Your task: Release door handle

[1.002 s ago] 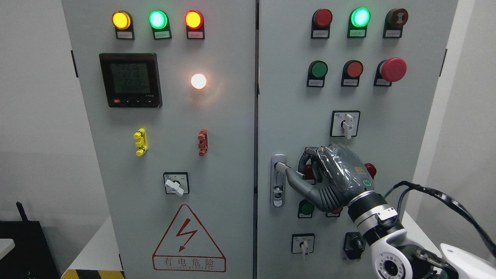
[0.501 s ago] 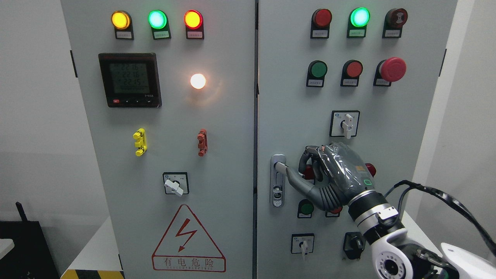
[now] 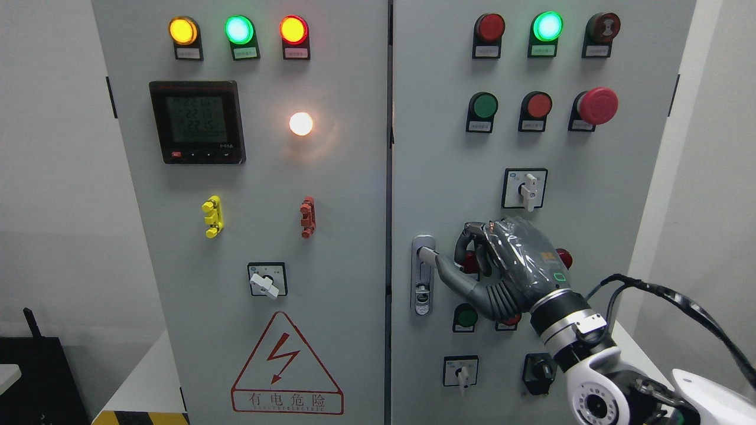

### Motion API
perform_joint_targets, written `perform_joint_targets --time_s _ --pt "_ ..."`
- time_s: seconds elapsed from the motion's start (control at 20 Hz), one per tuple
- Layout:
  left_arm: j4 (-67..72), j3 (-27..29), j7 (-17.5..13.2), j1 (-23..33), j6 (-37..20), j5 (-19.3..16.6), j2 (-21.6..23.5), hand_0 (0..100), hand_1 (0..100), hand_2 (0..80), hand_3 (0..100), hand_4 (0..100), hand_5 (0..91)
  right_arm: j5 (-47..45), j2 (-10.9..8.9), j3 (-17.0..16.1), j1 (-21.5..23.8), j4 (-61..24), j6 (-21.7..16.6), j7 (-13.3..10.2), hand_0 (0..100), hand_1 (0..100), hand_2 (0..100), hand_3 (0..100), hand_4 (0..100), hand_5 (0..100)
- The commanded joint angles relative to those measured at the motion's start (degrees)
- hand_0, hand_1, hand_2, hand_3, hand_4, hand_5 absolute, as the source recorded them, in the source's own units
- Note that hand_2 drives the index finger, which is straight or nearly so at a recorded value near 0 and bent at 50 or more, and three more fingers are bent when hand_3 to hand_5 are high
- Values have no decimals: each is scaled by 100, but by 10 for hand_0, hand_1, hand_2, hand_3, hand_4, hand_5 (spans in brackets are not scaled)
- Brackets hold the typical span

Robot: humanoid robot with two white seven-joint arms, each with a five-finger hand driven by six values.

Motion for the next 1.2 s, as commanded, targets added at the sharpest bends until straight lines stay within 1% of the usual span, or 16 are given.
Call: perform_joint_targets --time_s 0.0,0.75,0.85,1.15 --pt "53 9 35 -18 -2 0 0 120 389 0 0 0 0 -1 65 -6 -17 9 -10 5 474 334 604 1000 1000 1000" --pt "53 9 35 -18 -2 0 0 120 389 0 0 0 0 -10 74 3 -105 18 -1 -4 471 339 598 1000 1000 1000" --pt "53 9 35 -18 -2 0 0 120 389 0 0 0 0 -10 118 3 -105 18 -10 -4 471 339 598 1000 1000 1000" --pt "53 9 35 -18 -2 0 0 120 389 0 0 0 0 -19 162 3 -131 26 -1 -4 472 339 597 1000 1000 1000"
